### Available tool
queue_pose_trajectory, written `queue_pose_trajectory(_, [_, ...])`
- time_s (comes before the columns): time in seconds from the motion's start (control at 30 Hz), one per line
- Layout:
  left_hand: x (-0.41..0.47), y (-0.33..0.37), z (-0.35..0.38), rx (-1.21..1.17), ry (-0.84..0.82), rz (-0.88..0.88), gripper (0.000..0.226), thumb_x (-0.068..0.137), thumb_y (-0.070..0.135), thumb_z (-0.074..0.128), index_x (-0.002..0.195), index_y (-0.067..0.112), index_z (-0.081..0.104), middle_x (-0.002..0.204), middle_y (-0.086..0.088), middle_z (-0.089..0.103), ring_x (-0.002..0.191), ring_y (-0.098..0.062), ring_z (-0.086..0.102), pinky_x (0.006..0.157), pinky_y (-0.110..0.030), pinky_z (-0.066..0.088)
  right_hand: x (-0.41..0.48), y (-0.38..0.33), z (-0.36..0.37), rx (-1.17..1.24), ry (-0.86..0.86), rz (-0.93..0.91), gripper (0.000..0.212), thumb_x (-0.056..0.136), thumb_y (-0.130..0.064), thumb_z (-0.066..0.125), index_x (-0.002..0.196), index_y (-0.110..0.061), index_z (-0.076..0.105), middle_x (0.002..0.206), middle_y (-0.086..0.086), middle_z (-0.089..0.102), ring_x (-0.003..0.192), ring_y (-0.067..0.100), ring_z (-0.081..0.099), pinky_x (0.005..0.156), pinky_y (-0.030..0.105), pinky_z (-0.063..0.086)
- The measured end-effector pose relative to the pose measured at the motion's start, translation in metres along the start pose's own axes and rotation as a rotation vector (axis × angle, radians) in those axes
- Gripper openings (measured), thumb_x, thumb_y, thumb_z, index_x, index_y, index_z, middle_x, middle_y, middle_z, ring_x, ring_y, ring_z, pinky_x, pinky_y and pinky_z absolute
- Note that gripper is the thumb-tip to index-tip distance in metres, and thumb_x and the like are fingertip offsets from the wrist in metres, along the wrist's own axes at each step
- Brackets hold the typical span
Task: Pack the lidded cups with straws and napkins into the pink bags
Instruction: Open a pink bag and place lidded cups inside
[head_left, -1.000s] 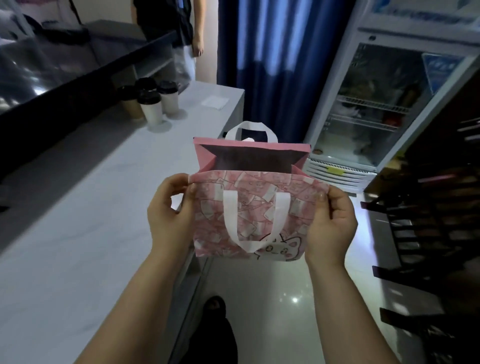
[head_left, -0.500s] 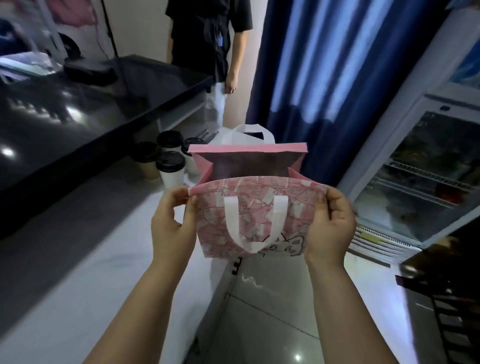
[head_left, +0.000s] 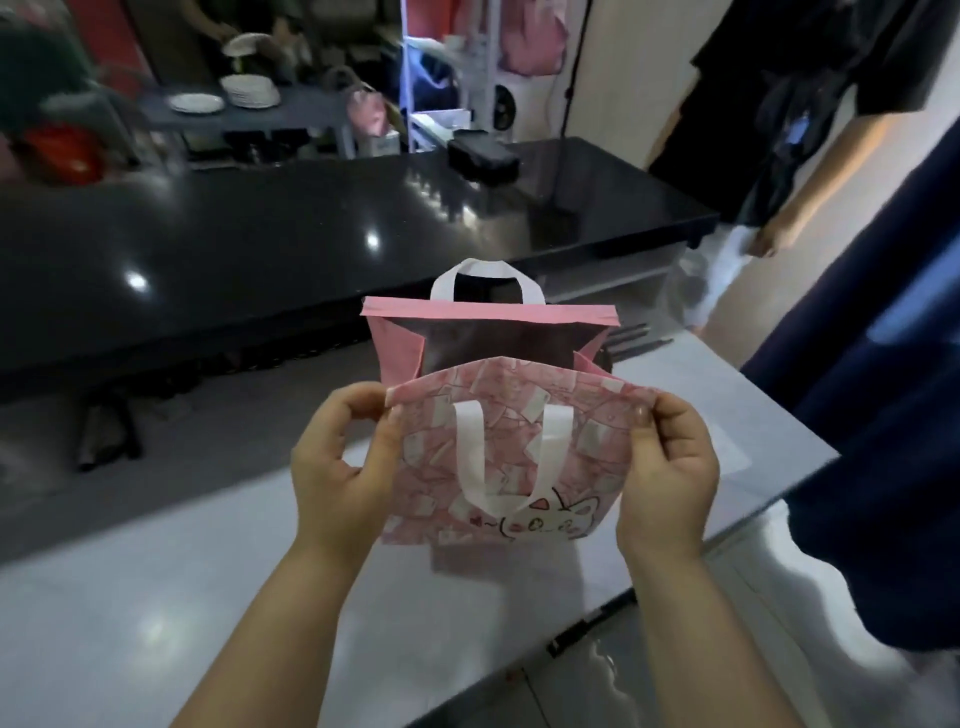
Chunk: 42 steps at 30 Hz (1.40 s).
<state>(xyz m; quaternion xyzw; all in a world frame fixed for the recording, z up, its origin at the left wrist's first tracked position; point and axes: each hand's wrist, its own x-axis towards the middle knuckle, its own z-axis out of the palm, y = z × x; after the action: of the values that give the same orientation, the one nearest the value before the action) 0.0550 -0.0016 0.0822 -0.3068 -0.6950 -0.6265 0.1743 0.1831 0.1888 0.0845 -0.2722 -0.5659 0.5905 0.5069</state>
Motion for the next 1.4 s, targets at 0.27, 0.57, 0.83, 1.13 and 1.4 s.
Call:
queue_pose_trajectory(0.27, [-0.046,0.004,-0.036,0.289,0.234,-0.112,0.012,0.095,0.044,0.055,0.106,0.049,0.055,0.102,0.030,0.062,0.095,0.002,0.061,0.081,-0.005,0.046,0.012,0.033,0.026,0.143,-0.353,0.103,0.026,0.098,-0.008,0.052,0.091,-0.027,0.066,0.090,-0.010,0.068,0.088,0.009,0.064,0.075,0.022,0.054])
queue_pose_trajectory(0.57, [-0.088,0.013,-0.073,0.322,0.342,-0.262,0.022,0.095,0.041,0.059,0.114,0.046,0.051,0.109,0.021,0.063,0.102,-0.004,0.063,0.085,-0.012,0.049,-0.016,0.045,0.035,0.195,-0.588,0.269,0.032,0.094,0.003,0.051,0.095,-0.025,0.065,0.093,-0.008,0.068,0.089,0.006,0.063,0.076,0.019,0.053])
queue_pose_trajectory(0.83, [-0.032,0.029,-0.083,0.480,0.196,-0.083,0.013,0.087,0.022,0.069,0.101,0.022,0.070,0.104,0.014,0.068,0.100,-0.009,0.064,0.090,-0.026,0.051,0.015,-0.010,0.066,-0.149,-0.894,-0.137,0.028,0.086,0.001,0.066,0.095,-0.025,0.069,0.099,-0.013,0.067,0.096,-0.003,0.060,0.078,0.007,0.047])
queue_pose_trajectory(1.13, [0.019,0.024,-0.081,0.826,-0.475,-0.213,0.032,0.075,0.037,0.080,0.096,0.049,0.058,0.097,0.025,0.065,0.099,-0.002,0.056,0.099,-0.032,0.019,0.015,-0.015,0.084,-1.135,-1.156,-0.604,0.030,0.075,-0.042,0.074,0.103,-0.045,0.065,0.109,-0.017,0.057,0.131,0.018,0.022,0.109,0.046,0.002])
queue_pose_trajectory(1.4, [0.017,0.019,-0.090,0.901,-0.628,-0.291,0.094,0.062,0.058,0.080,0.139,0.048,0.028,0.142,0.018,0.034,0.141,-0.008,0.015,0.117,-0.049,-0.010,0.036,0.002,0.094,-1.489,-1.212,-0.553,0.108,0.062,-0.078,0.062,0.146,-0.039,0.007,0.158,-0.004,0.014,0.144,0.036,-0.022,0.104,0.066,-0.021])
